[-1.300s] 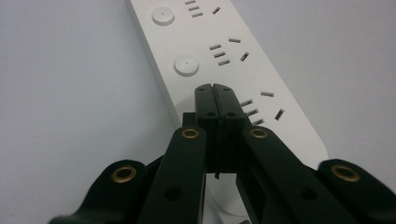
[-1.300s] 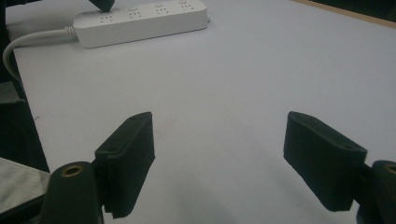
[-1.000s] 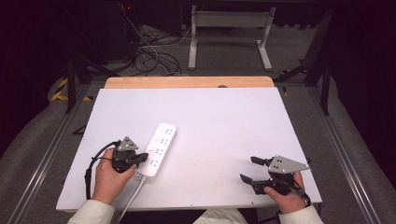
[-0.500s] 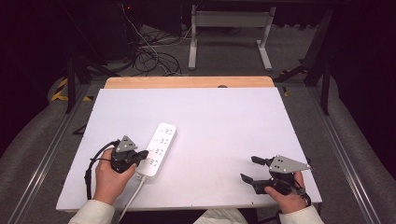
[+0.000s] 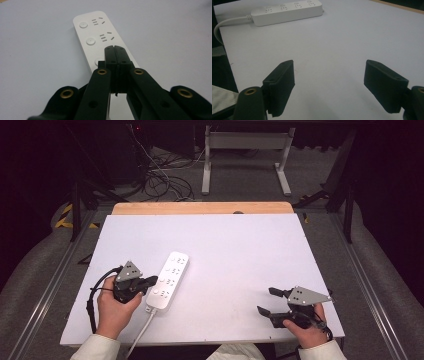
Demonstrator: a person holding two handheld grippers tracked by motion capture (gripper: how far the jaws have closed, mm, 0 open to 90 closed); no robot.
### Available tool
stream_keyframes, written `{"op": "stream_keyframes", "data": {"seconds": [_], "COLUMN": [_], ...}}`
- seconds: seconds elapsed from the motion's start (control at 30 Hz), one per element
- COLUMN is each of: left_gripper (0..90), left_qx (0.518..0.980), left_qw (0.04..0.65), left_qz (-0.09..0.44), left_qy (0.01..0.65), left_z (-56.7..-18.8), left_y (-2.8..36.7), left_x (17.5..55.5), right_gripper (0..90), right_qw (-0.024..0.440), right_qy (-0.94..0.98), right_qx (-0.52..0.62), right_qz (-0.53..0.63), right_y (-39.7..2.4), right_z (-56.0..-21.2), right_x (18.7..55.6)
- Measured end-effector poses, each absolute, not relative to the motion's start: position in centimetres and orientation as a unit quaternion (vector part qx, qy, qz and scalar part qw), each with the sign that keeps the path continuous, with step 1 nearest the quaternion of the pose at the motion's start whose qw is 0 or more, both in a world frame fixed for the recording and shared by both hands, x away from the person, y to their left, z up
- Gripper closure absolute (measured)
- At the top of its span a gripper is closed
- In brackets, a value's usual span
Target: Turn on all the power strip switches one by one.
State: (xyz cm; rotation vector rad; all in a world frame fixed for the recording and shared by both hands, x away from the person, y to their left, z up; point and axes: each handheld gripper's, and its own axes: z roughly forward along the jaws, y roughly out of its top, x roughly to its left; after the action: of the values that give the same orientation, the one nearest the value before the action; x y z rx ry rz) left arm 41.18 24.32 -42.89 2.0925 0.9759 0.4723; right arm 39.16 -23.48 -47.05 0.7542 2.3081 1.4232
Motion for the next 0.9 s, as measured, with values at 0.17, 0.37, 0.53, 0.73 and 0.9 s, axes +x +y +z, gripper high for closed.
{"op": "stream_keyframes", "data": {"seconds": [0.17,0.37,0.53,0.73,0.9], "left_gripper": [90.0,90.0,90.0,90.0,90.0], "left_qx": [0.821,0.823,0.823,0.825,0.828], "left_qw": [0.379,0.364,0.362,0.357,0.350], "left_qz": [0.184,0.183,0.178,0.170,0.167], "left_qy": [0.386,0.395,0.399,0.403,0.406], "left_z": [-43.2,-44.0,-44.4,-45.0,-45.3], "left_y": [23.9,23.2,23.1,22.8,22.7], "left_x": [42.1,43.1,43.9,44.4,44.7], "right_gripper": [24.7,24.8,24.8,24.8,24.8], "right_qw": [0.163,0.162,0.162,0.161,0.161], "right_qy": [0.810,0.810,0.811,0.811,0.810], "right_qx": [0.263,0.263,0.263,0.262,0.263], "right_qz": [0.499,0.498,0.498,0.497,0.498], "right_y": [-23.5,-23.5,-23.5,-23.5,-23.5], "right_z": [-47.1,-47.1,-47.1,-47.1,-47.1], "right_x": [39.2,39.1,39.2,39.2,39.1]}}
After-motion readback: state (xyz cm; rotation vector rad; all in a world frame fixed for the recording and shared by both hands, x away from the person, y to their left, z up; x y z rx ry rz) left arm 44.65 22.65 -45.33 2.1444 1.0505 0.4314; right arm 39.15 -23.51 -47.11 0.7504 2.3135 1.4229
